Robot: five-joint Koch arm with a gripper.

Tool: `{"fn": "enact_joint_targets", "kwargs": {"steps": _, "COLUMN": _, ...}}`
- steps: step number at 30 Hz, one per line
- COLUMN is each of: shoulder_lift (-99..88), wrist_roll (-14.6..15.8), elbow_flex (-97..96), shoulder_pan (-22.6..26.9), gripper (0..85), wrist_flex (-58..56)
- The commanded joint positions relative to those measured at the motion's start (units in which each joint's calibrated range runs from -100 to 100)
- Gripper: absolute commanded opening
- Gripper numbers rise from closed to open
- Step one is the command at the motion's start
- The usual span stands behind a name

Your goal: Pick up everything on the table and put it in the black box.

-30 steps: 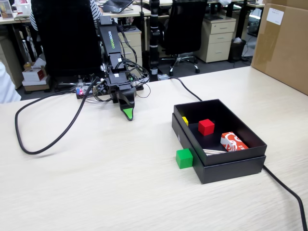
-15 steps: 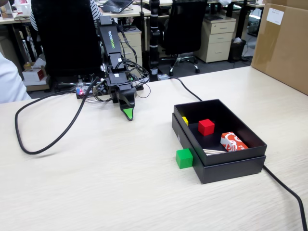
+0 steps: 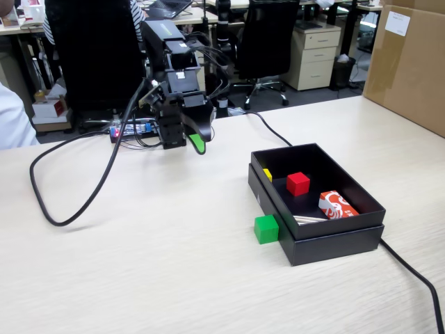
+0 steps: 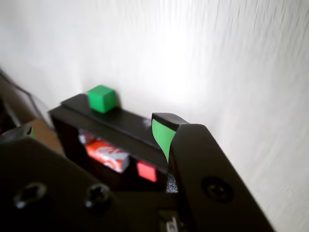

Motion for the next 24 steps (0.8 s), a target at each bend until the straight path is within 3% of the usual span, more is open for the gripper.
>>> {"fn": "enact_joint_targets", "kwargs": {"steps": 1, "shoulder_lift": 9.05, "wrist_roll": 2.05, "elbow_flex": 16.38, "shoulder_pan": 0.78, "gripper": 47.2, "wrist_flex": -5.65}}
{"fn": "enact_joint_targets", "kwargs": {"steps": 6, "shoulder_lift": 24.42, "wrist_roll": 4.49, "elbow_flex": 35.06, "shoulder_pan": 1.76, "gripper": 47.1, "wrist_flex": -11.79}}
{"fn": "enact_joint_targets", "kwargs": {"steps": 14, "shoulder_lift": 51.62, "wrist_roll": 6.59, "elbow_flex": 56.91, "shoulder_pan": 2.0, "gripper": 44.9, "wrist_flex": -12.04}}
{"fn": "enact_joint_targets", "kwargs": {"steps": 24, "shoulder_lift": 73.76, "wrist_roll": 7.18, "elbow_flex": 65.07, "shoulder_pan": 2.0, "gripper": 45.1, "wrist_flex": -12.04}}
